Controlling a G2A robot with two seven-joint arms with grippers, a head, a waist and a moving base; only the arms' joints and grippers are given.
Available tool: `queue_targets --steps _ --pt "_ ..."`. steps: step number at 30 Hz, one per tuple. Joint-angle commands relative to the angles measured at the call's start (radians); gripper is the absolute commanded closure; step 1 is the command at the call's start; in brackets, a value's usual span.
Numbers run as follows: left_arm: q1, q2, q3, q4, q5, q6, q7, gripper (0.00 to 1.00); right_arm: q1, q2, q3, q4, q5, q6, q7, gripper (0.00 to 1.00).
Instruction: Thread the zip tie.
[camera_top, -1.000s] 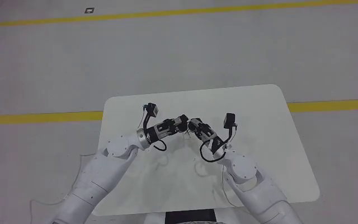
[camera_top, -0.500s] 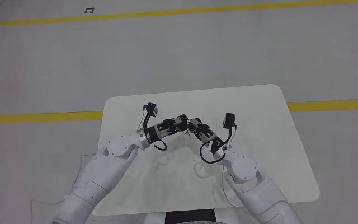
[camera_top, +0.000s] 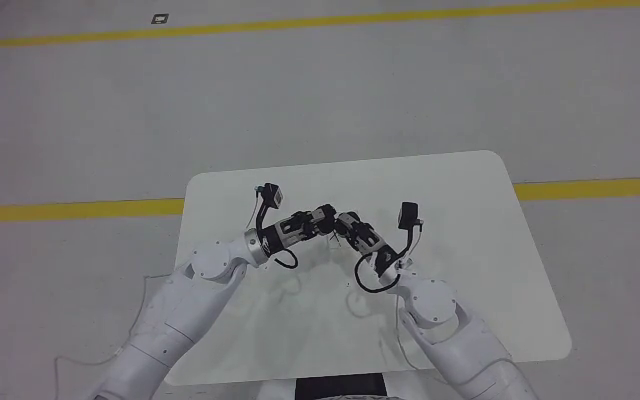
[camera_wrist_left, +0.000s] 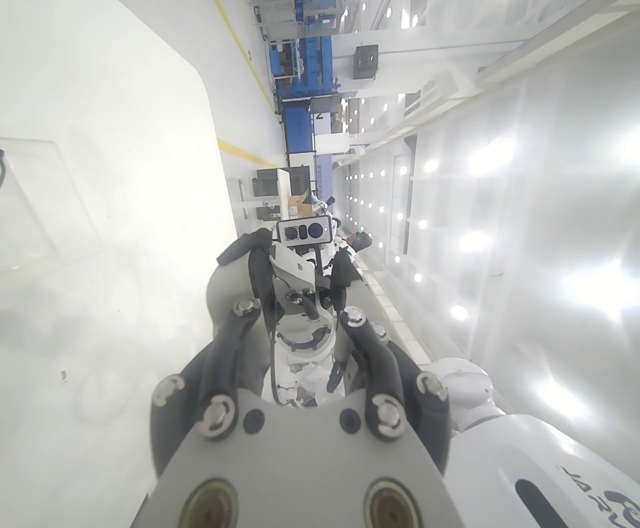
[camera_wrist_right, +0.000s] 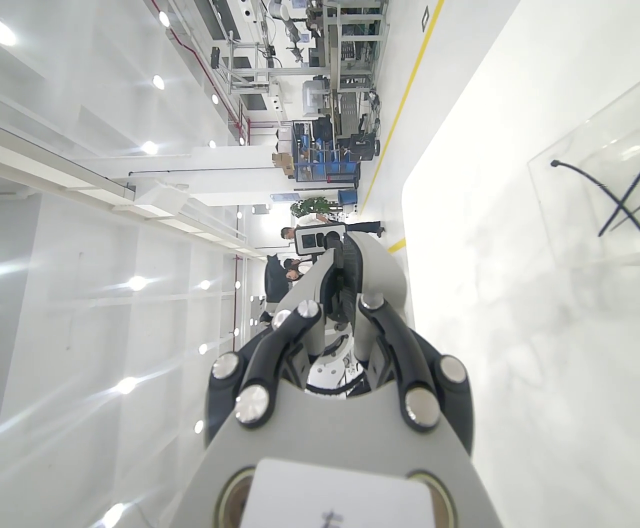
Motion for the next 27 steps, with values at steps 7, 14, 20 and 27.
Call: queue_targets --steps 7,14,20,27 --pt "-0.001 -0.001 -0.001 0.000 0.004 0.006 0.001 0.78 -0.001 -0.002 0.001 0.002 -0.020 -0.011 -0.006 1.00" --pt "-0.002 -0.002 0.000 0.000 0.009 0.011 0.002 0.80 -0.006 -0.004 0.004 -0.003 -0.023 -0.025 0.000 1.00" --pt "-0.003 -0.003 0.001 0.001 0.009 0.014 -0.002 0.98 -0.007 -0.006 0.004 -0.005 -0.025 -0.026 0.003 1.00" --pt "-0.006 -0.004 0.005 0.003 0.013 0.024 -0.006 1.00 -0.007 -0.009 0.005 -0.006 -0.013 -0.031 0.005 1.00"
